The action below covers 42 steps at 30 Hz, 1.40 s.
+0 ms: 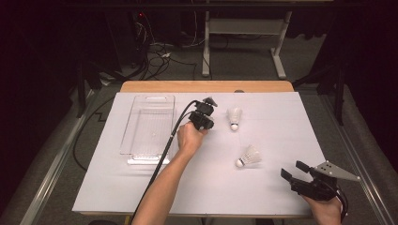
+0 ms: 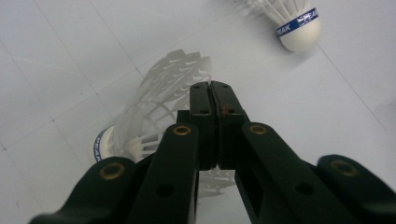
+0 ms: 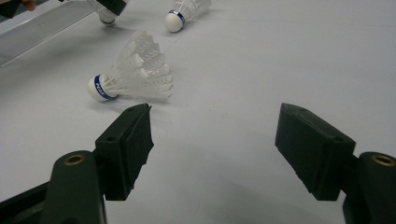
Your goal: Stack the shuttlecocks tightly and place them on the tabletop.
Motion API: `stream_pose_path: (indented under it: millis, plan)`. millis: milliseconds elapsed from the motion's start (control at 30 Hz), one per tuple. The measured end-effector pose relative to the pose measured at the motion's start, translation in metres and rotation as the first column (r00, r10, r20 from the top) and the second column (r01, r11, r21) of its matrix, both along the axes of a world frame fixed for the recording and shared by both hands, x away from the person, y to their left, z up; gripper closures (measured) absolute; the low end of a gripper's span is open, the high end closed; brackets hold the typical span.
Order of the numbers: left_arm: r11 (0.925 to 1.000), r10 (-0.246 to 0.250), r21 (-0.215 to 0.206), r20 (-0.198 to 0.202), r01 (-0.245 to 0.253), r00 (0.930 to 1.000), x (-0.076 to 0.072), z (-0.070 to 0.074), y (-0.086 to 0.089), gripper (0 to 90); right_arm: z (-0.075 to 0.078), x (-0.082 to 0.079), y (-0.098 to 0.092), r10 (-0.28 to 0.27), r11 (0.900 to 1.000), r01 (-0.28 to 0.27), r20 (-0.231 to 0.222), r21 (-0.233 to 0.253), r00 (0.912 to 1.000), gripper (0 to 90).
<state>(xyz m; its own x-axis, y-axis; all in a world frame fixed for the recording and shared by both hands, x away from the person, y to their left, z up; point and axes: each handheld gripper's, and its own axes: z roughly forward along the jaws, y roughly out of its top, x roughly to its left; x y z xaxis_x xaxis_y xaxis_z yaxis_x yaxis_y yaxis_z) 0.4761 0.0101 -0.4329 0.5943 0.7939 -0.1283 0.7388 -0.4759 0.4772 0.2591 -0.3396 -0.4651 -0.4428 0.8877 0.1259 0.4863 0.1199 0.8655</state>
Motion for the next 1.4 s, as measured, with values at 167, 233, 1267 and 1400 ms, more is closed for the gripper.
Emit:
stream_pose_path:
  millis: [167, 233, 1267, 1400]
  plan:
    - [0.9999, 0.004, 0.016, 0.005, -0.004, 1.0000, 0.001, -0.004, -0.003, 88.4, 0.000, 0.000, 0.000, -0.001, 1.000, 0.001, -0.002, 0.003, 1.0000, 27.7]
    - [0.9998, 0.005, 0.019, 0.009, -0.005, 0.9999, 0.002, -0.005, -0.004, 88.4, 0.000, 0.000, 0.000, -0.001, 1.000, 0.001, -0.004, 0.004, 1.0000, 27.6]
    - [0.9984, -0.030, 0.049, 0.049, 0.028, 0.9983, -0.004, -0.001, -0.010, 78.8, 0.000, -0.001, 0.000, -0.003, 1.000, 0.003, -0.002, 0.002, 1.0000, 27.7]
    - [0.9986, -0.033, 0.042, 0.048, 0.031, 0.9983, -0.004, -0.001, -0.011, 77.0, 0.000, -0.001, 0.001, 0.002, 1.000, -0.002, -0.002, -0.001, 1.0000, 27.7]
